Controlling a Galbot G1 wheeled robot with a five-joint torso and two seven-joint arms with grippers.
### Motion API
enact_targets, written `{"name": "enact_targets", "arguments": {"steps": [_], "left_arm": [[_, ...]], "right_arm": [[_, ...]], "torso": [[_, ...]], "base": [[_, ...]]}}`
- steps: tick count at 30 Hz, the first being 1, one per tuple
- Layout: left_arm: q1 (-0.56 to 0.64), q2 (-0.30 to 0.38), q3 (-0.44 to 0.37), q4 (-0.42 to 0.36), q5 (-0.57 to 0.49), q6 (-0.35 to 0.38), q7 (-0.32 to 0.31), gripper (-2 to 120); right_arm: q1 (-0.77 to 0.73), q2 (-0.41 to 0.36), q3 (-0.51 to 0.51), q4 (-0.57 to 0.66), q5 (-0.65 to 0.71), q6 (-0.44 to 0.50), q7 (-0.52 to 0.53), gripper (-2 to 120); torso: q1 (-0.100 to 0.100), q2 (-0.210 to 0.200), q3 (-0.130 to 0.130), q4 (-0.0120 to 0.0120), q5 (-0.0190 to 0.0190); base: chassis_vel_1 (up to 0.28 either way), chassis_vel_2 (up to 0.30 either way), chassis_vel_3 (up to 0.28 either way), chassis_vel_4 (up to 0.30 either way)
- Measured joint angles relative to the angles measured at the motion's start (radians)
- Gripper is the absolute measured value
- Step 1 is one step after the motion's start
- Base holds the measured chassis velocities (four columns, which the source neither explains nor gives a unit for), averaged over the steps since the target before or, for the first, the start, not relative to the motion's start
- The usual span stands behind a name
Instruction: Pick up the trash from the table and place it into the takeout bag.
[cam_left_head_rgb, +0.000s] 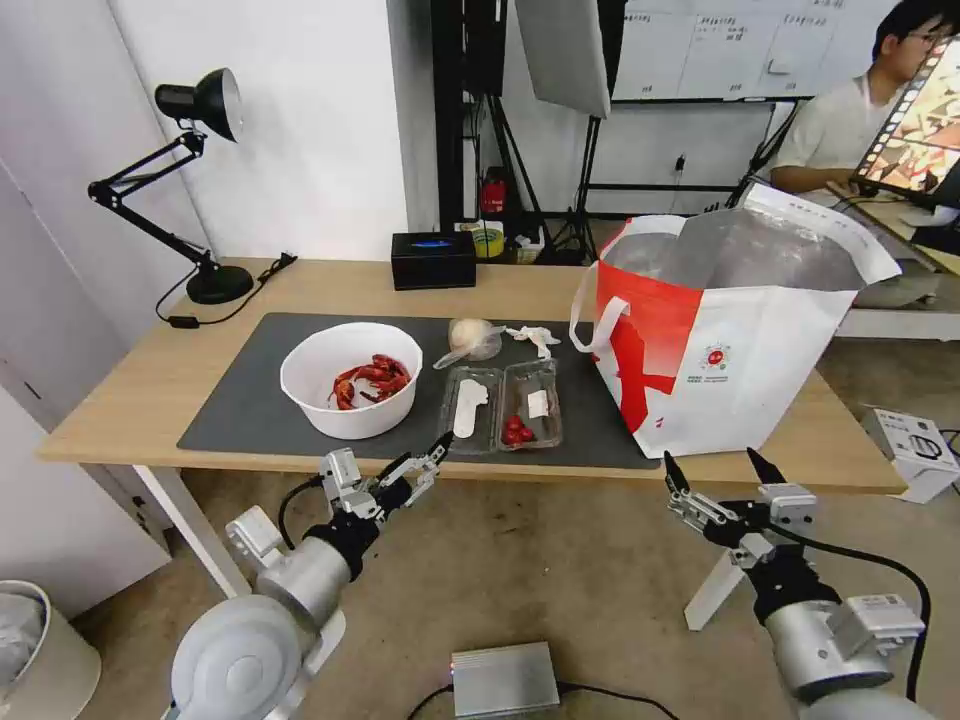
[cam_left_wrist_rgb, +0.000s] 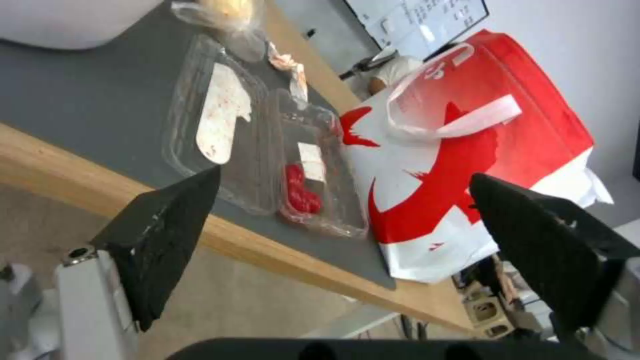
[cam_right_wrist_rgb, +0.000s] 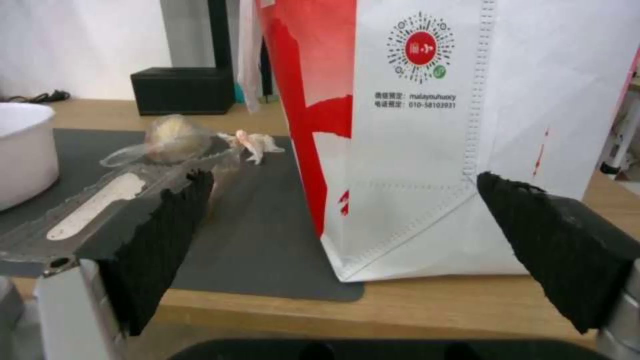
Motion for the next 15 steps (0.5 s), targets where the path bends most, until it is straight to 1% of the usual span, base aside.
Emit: {"name": "enact_targets", "arguments": {"steps": [7, 9, 10, 13, 15], "left_arm": [[-0.022, -0.027, 0.034, 0.008, -0.011, 0.014, -0.027, 100], [-0.045, -0.034, 0.038, 0.013, -0.044, 0.031, -0.048, 100], [-0.045, -0.034, 0.038, 0.013, -0.044, 0.031, -0.048, 100], [-0.085, -0.035, 0.058, 0.027, -0.083, 0.046, -0.085, 100], [-0.095, -0.035, 0.064, 0.034, -0.089, 0.048, -0.094, 100]], "right_arm": [[0.004, -0.001, -0.001, -0.004, 0.000, 0.000, -0.001, 100], [0.004, -0.001, -0.001, -0.008, 0.001, 0.001, -0.001, 100], [0.004, -0.001, -0.001, -0.008, 0.001, 0.001, -0.001, 100], [0.009, 0.000, 0.000, -0.021, 0.001, 0.004, -0.002, 100], [0.012, 0.001, -0.001, -0.024, 0.001, 0.004, -0.002, 100]], "torso": [[0.000, 0.000, 0.000, 0.0000, 0.0000], [0.000, 0.000, 0.000, 0.0000, -0.0001], [0.000, 0.000, 0.000, 0.0000, -0.0001], [0.000, 0.000, 0.000, 0.0000, 0.0000], [0.000, 0.000, 0.000, 0.0000, 0.0000]], "base": [[0.000, 0.000, 0.000, 0.000], [0.000, 0.000, 0.000, 0.000], [0.000, 0.000, 0.000, 0.000], [0.000, 0.000, 0.000, 0.000], [0.000, 0.000, 0.000, 0.000]]}}
